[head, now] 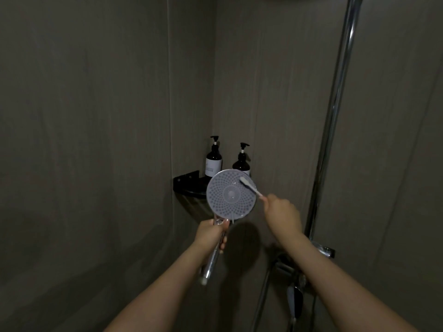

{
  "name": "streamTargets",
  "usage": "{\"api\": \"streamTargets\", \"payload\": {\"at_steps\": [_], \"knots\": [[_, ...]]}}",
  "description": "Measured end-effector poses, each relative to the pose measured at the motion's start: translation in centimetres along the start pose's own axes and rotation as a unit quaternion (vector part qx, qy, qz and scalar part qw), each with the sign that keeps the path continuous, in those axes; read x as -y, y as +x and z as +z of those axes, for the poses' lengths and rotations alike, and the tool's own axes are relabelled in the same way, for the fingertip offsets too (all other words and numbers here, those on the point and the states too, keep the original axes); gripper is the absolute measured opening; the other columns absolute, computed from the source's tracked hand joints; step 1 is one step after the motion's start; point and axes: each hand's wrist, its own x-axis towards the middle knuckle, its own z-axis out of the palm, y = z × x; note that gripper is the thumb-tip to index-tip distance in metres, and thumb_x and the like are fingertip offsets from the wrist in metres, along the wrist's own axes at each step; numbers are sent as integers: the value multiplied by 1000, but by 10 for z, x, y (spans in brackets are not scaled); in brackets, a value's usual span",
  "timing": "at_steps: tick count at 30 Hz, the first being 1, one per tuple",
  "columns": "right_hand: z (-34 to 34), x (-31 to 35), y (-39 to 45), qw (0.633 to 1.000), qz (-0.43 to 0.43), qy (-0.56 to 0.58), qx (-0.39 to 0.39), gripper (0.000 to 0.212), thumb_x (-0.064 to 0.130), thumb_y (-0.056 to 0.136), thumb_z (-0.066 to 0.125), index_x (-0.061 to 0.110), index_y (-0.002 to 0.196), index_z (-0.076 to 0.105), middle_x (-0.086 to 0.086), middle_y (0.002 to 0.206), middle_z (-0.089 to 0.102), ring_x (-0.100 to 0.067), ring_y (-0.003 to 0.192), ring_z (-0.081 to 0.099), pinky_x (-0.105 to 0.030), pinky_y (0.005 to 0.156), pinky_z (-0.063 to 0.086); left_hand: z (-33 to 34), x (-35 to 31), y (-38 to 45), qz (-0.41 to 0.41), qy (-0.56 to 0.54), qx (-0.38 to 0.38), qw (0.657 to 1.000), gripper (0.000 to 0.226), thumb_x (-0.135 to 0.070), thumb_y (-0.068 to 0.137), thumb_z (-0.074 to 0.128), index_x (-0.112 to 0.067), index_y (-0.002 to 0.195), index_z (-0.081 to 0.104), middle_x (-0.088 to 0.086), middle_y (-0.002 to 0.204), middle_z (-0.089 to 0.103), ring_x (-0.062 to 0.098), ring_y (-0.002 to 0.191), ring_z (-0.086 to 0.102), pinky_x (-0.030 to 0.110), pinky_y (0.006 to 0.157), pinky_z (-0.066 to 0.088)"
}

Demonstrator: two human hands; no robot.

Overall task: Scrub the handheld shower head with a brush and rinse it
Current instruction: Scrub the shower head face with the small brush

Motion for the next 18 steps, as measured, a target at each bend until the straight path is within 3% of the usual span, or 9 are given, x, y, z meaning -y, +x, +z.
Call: {"api": "streamTargets", "payload": {"at_steps": [3,7,10,11,14,18], "knots": [[5,3,-8,992,-106,-47,40,38,37,100,28,10,104,54,-12,96,68,-30,84,66,-31,59,39,-1,0,-3,4,-11,-1,1000,27,-19,92,53,-10,67,49,6,47,45,11,29,39,16,35,33],[-3,-17,-3,999,-2,-16,-28,39,34,99,33,4,99,57,-19,91,70,-34,79,66,-34,59,40,-2,-2,-4,4,-8,4,1000,29,-21,92,53,-11,65,48,5,46,45,12,31,39,17,37,34],[-2,-14,-12,992,-100,-69,21,39,38,100,29,9,103,54,-13,94,68,-32,84,66,-31,61,38,-3,-2,-6,2,-12,9,1000,29,-21,92,52,-12,66,48,5,46,45,11,31,39,17,37,33],[-2,-16,-14,990,-102,-87,33,39,39,100,28,9,103,54,-11,95,68,-30,84,66,-31,60,38,-3,-2,-6,2,-12,12,1000,28,-21,92,53,-12,66,48,5,47,46,11,32,40,18,37,34],[-10,-33,-6,999,-21,-31,-28,40,36,100,31,5,100,56,-17,89,69,-32,74,63,-32,53,37,-1,-2,-7,-2,-16,18,1000,28,-22,91,54,-11,66,49,5,48,47,12,32,40,18,38,34],[-10,-31,-17,986,-147,-72,35,40,41,99,30,10,102,55,-14,97,68,-33,87,64,-32,65,41,2,-3,-9,0,-30,33,999,27,-21,92,53,-11,67,48,5,47,46,12,31,39,17,37,33]]}}
